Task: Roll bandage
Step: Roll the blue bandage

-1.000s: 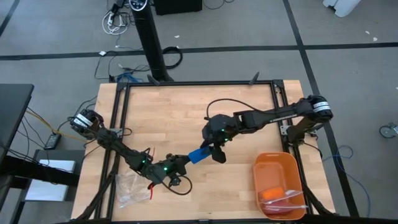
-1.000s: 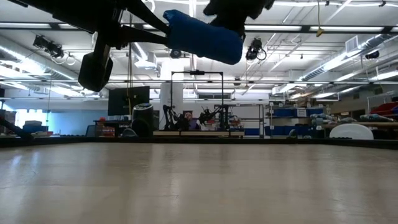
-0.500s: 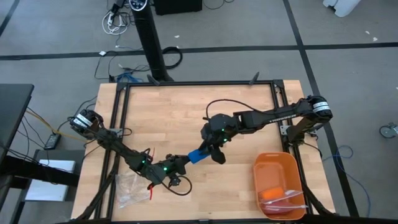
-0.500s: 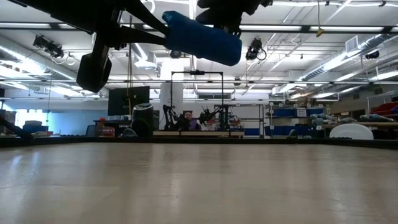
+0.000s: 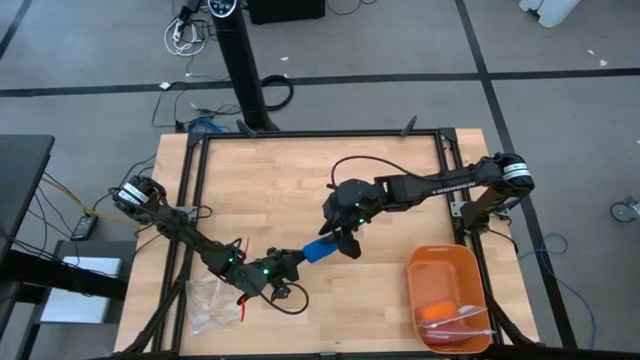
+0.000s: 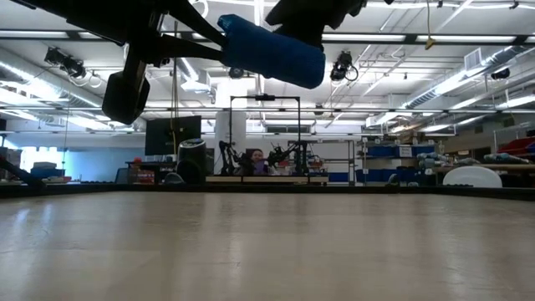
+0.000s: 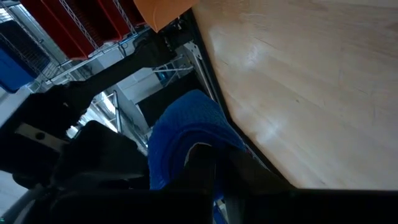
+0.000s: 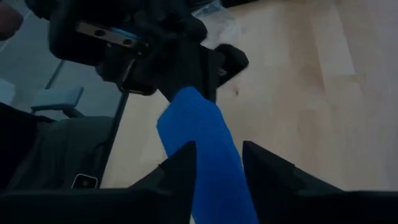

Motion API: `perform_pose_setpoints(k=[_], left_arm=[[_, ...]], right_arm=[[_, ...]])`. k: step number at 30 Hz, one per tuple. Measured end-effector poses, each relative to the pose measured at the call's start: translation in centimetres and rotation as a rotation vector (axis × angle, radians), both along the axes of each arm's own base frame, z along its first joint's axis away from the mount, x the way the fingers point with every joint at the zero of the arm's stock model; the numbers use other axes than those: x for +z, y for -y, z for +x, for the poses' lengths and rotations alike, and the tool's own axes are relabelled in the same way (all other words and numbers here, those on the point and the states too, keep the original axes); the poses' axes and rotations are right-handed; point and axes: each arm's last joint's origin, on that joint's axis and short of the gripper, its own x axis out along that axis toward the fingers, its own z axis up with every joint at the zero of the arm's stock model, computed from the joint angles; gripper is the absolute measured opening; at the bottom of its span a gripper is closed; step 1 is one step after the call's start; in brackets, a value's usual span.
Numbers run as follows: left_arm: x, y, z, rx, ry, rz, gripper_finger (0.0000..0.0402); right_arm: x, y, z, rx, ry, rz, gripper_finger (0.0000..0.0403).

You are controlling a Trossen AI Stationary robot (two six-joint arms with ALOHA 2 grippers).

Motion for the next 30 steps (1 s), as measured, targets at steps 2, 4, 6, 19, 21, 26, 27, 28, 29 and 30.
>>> perform_pose_setpoints(k=[2, 4, 6, 19, 21, 26, 27, 28, 29, 30], left_arm=[[0.00, 0.00, 0.00, 0.000, 0.000, 0.000, 0.0017], [0.00, 0.00, 0.00, 0.000, 0.000, 0.000, 0.0017], [0.00, 0.00, 0.00, -0.001, -0.001, 0.000, 0.0017], [-0.01, 0.01, 0.00, -0.003, -0.001, -0.001, 0.0017], [-0.01, 0.01, 0.00, -0.003, -0.001, -0.001, 0.0017], [0.00, 0.01, 0.00, -0.003, 0.000, -0.001, 0.0017], [0.00, 0.01, 0.01, -0.003, 0.000, -0.002, 0.0017], [0.02, 0.01, 0.01, -0.003, 0.002, -0.003, 0.0017], [0.03, 0.02, 0.01, -0.003, 0.003, -0.004, 0.0017], [0.03, 0.02, 0.01, -0.003, 0.003, -0.004, 0.0017]], right_arm=[[-0.17, 0.27, -0.10, -0.006, -0.022, -0.001, 0.0153], [-0.19, 0.50, -0.08, -0.018, -0.027, 0.007, 0.0157], [-0.18, 0.69, -0.07, -0.028, -0.032, 0.023, 0.0155], [-0.60, 0.89, -0.39, -0.060, -0.106, 0.063, 0.0124], [-0.60, 0.89, -0.39, -0.057, -0.106, 0.066, 0.0121], [-0.60, 0.60, -0.45, -0.014, -0.105, 0.073, 0.0103], [-0.61, 0.55, -0.47, -0.009, -0.105, 0.069, 0.0095], [-0.61, 0.49, -0.47, -0.003, -0.102, 0.063, 0.0086], [-0.61, 0.39, -0.48, 0.002, -0.099, 0.055, 0.0074], [-0.61, 0.32, -0.48, 0.002, -0.095, 0.042, 0.0062]])
